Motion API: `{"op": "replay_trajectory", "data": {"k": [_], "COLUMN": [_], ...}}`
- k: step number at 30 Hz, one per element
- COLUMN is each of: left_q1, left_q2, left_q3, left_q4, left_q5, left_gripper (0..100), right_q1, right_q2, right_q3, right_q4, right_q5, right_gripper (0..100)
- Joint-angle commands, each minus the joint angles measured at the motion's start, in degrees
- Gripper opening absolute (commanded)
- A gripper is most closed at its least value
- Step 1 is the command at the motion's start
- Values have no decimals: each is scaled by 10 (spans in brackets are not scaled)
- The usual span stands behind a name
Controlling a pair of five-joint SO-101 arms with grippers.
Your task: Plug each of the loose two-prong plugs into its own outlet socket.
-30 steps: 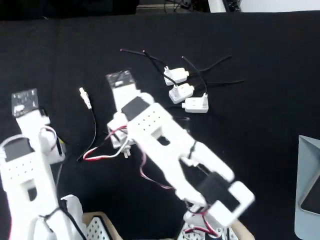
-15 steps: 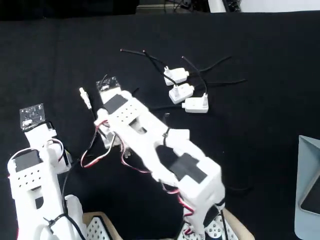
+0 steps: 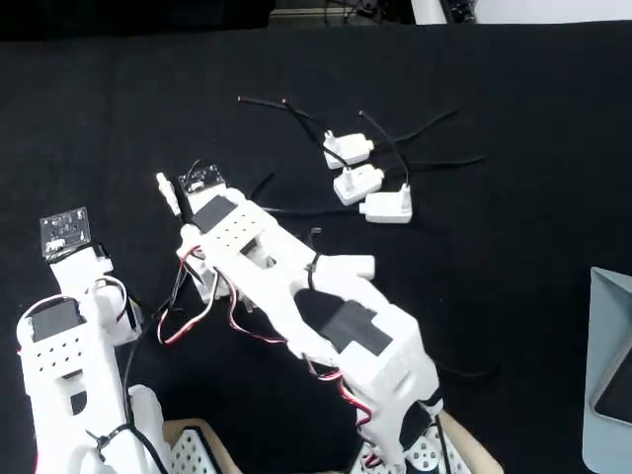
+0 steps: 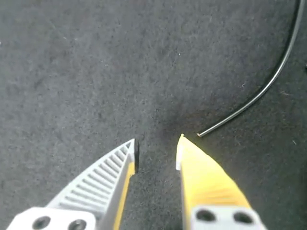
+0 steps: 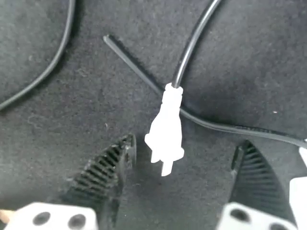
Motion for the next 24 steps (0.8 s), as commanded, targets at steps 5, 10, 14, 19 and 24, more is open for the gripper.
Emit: {"op": "replay_trajectory", "data": {"k": [5,10,14,19,24], "left_q1": [-2,-2,-1,-1,-1], "left_q2": [-10,-10,-9,-9,-9], "left_q3": [-2,-2,-1,-1,-1], "left_q4": [-11,-11,-11,-11,-11], "left_q5": [2,2,2,2,2], "left_gripper": [149,149,149,149,149], "right_q1": [-8,-8,-8,-8,-5], "right_q2": [-3,-2,-2,13,42], "right_q3": [-30,-29,-29,-24,-51], "right_q4": [-27,-32,-32,-33,-23], "right_q5": [2,1,1,1,1], "right_gripper": [155,116,116,116,113]}}
